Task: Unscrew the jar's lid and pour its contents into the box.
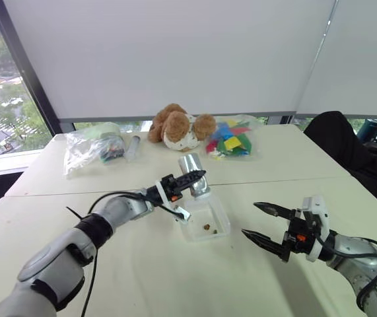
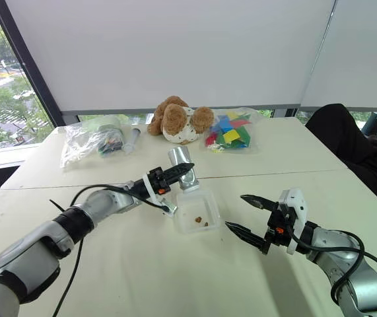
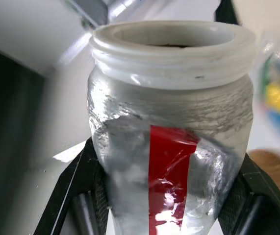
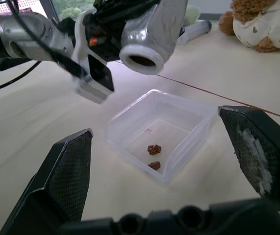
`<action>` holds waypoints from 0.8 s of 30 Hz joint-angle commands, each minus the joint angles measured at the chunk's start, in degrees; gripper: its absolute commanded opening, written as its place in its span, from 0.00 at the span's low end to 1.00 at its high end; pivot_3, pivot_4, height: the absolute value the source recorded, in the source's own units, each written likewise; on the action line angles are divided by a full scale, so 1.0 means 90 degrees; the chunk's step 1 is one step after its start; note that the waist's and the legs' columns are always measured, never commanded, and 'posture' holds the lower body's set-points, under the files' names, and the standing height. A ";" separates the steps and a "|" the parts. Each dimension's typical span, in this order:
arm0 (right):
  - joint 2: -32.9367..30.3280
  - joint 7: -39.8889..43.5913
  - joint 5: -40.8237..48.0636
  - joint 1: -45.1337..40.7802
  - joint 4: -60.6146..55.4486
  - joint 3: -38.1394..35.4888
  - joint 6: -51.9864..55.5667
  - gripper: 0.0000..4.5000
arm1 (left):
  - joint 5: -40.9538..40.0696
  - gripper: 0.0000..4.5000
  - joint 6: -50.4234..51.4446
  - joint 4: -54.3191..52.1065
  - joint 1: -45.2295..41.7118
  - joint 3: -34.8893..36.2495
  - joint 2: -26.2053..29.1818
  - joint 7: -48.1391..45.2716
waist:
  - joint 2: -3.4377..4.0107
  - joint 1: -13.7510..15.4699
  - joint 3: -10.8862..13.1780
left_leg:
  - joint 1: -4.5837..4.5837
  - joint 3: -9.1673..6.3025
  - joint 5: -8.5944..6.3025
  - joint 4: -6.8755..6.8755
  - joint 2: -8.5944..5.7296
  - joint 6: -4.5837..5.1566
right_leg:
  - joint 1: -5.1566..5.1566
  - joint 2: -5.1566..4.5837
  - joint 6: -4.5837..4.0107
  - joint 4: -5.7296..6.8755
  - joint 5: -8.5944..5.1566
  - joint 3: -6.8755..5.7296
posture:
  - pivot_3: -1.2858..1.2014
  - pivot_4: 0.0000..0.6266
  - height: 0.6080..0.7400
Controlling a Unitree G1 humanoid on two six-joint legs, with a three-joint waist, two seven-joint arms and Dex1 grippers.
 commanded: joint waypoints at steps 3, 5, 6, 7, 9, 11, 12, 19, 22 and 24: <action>0.0132 0.0141 0.0254 -0.0244 0.0029 -0.0134 -0.0112 0.99 | -0.5389 0.46 -0.1413 -0.0409 0.0764 0.1460 0.0369 -0.4082 | 0.0006 -0.0024 -0.0003 | 0.0004 0.0002 0.0000 0.0000 0.0004 -0.0001 | -0.0001 -0.0002 -0.0004 0.0004 0.0001 0.0000 | 0.52 0.24 1.00; 0.0154 0.0263 0.0249 -0.0280 0.0074 -0.0115 -0.0202 0.99 | -0.7196 0.46 -0.0546 -0.1014 0.1184 0.2013 0.0362 -0.5631 | 0.0005 -0.0019 -0.0003 | 0.0004 0.0004 0.0000 0.0002 0.0006 -0.0001 | 0.0000 -0.0004 -0.0007 0.0005 0.0002 0.0001 | 0.52 0.24 1.00; 0.0168 0.0377 0.0261 -0.0295 0.0103 -0.0100 -0.0275 0.99 | -0.7945 0.46 0.0049 -0.1340 0.1355 0.2274 0.0328 -0.6207 | 0.0005 -0.0022 -0.0003 | 0.0003 0.0003 0.0000 0.0003 0.0005 -0.0001 | 0.0001 -0.0004 -0.0008 0.0004 0.0002 0.0002 | 0.52 0.24 1.00; 0.0187 0.0478 0.0252 -0.0318 0.0148 -0.0084 -0.0357 0.99 | -0.8692 0.46 0.0628 -0.1692 0.1561 0.2596 0.0320 -0.6711 | 0.0005 -0.0006 -0.0002 | 0.0004 0.0005 0.0000 0.0005 0.0005 0.0000 | 0.0003 -0.0004 -0.0008 0.0005 0.0002 0.0003 | 0.52 0.24 1.00; 0.0271 0.0688 0.0292 -0.0389 0.0225 -0.0051 -0.0522 0.99 | -0.9881 0.46 0.1925 -0.2430 0.2006 0.3153 0.0461 -0.7384 | 0.0005 -0.0015 -0.0002 | 0.0002 0.0001 0.0001 0.0011 0.0004 0.0000 | 0.0006 -0.0003 -0.0008 0.0004 0.0002 0.0003 | 0.52 0.24 1.00; 0.0398 0.0877 0.0335 -0.0503 0.0305 0.0018 -0.0703 0.99 | -1.0545 0.46 0.2836 -0.2938 0.2582 0.3692 0.0631 -0.7662 | 0.0005 -0.0031 -0.0003 | 0.0006 0.0000 0.0000 0.0011 0.0005 0.0001 | 0.0010 -0.0003 -0.0008 0.0005 0.0002 0.0003 | 0.52 0.24 1.00; 0.0449 0.0953 0.0343 -0.0548 0.0344 0.0045 -0.0780 0.99 | -1.0737 0.46 0.3254 -0.3120 0.2808 0.3890 0.0689 -0.7712 | 0.0006 -0.0069 -0.0004 | 0.0008 0.0000 0.0000 0.0010 0.0004 0.0001 | 0.0009 0.0001 -0.0008 0.0005 0.0002 0.0004 | 0.52 0.24 1.00; 0.0933 0.1350 0.0054 -0.0886 0.0683 0.0497 -0.1511 0.99 | -1.2582 0.46 0.4335 -0.3916 0.5432 0.6473 0.0198 -0.7648 | 0.0009 -0.0165 -0.0006 | 0.0026 -0.0004 -0.0008 0.0004 0.0013 0.0015 | -0.0007 0.0006 -0.0011 0.0049 0.0000 0.0018 | 0.52 0.24 1.00; 0.0969 0.1496 -0.0006 -0.0926 0.0795 0.0582 -0.1687 0.99 | -1.2226 0.46 0.4040 -0.3848 0.5947 0.7123 -0.0044 -0.7249 | 0.0001 -0.0066 -0.0008 | 0.0022 -0.0003 -0.0008 0.0012 0.0012 0.0014 | 0.0000 0.0003 -0.0013 0.0046 -0.0001 0.0012 | 0.52 0.24 1.00; 0.0959 0.1606 0.0006 -0.0942 0.0863 0.0626 -0.1752 0.99 | -1.1897 0.46 0.3770 -0.3698 0.6228 0.7497 -0.0153 -0.6973 | -0.0001 0.0000 -0.0010 | 0.0022 -0.0003 -0.0008 0.0016 0.0008 0.0013 | 0.0009 0.0000 -0.0032 0.0033 -0.0011 0.0011 | 0.52 0.24 1.00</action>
